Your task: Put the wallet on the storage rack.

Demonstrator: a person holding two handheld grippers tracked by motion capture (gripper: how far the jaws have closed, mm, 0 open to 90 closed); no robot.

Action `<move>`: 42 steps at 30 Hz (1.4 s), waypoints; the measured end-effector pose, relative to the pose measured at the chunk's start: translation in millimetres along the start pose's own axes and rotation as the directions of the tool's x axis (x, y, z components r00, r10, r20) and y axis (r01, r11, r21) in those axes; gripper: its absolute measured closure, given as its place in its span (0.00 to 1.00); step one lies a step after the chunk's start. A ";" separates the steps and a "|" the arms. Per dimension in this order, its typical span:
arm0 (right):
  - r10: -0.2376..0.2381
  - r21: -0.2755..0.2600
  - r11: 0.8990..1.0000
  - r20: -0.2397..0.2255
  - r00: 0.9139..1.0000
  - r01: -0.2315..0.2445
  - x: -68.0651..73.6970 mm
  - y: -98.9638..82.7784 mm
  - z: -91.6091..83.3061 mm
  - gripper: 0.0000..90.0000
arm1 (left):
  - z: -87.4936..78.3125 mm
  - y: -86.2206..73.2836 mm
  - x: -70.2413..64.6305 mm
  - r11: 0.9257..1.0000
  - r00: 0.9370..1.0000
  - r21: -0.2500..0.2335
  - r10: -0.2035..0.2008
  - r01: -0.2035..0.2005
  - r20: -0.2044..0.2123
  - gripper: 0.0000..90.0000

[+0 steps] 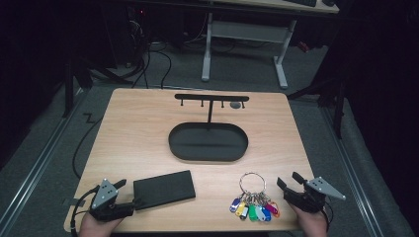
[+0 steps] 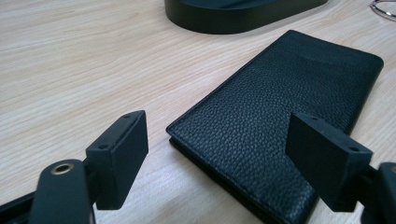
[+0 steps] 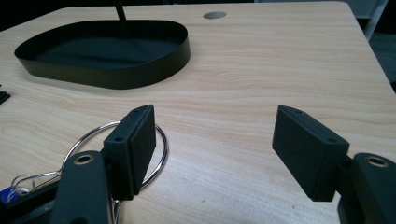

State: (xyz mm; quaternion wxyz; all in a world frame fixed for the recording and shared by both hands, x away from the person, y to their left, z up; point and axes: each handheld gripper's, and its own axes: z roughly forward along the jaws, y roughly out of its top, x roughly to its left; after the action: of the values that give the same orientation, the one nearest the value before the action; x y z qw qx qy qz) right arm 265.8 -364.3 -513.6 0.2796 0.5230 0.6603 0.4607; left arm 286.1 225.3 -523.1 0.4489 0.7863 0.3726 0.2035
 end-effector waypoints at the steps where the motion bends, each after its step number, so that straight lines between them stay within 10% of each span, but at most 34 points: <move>1: 0.003 0.006 1.000 -0.004 1.000 -0.003 -0.2 -0.5 -0.6 0.33 | 1.2 0.6 -0.4 1.000 1.000 0.002 0.000 0.000 0.005 0.24; 15: 0.032 0.030 0.999 -0.028 0.999 -0.031 1.4 0.9 3.0 0.32 | -1.5 -2.0 -0.4 1.000 1.000 0.015 -0.006 0.006 -0.008 0.26; 22: 0.015 0.014 1.000 -0.056 0.998 -0.015 9.2 10.2 17.8 0.33 | -19.1 -12.6 -0.9 1.000 0.998 0.030 0.007 -0.005 -0.069 0.56; 26: 0.012 0.020 1.000 -0.070 0.997 -0.011 13.8 13.5 26.7 0.33 | -27.8 -18.1 -1.4 0.995 0.991 0.089 0.045 -0.034 -0.123 0.92; 42: -0.004 0.012 1.000 -0.088 0.996 0.005 21.2 21.1 41.0 0.35 | -19.0 -22.7 -22.0 0.970 0.985 0.208 0.148 -0.127 -0.089 0.99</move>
State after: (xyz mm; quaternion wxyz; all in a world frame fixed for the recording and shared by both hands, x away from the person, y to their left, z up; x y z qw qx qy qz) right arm 303.6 -330.7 -509.3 0.2482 0.5025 0.6758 0.4787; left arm 250.4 226.2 -532.5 0.3318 0.8399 0.3589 0.2359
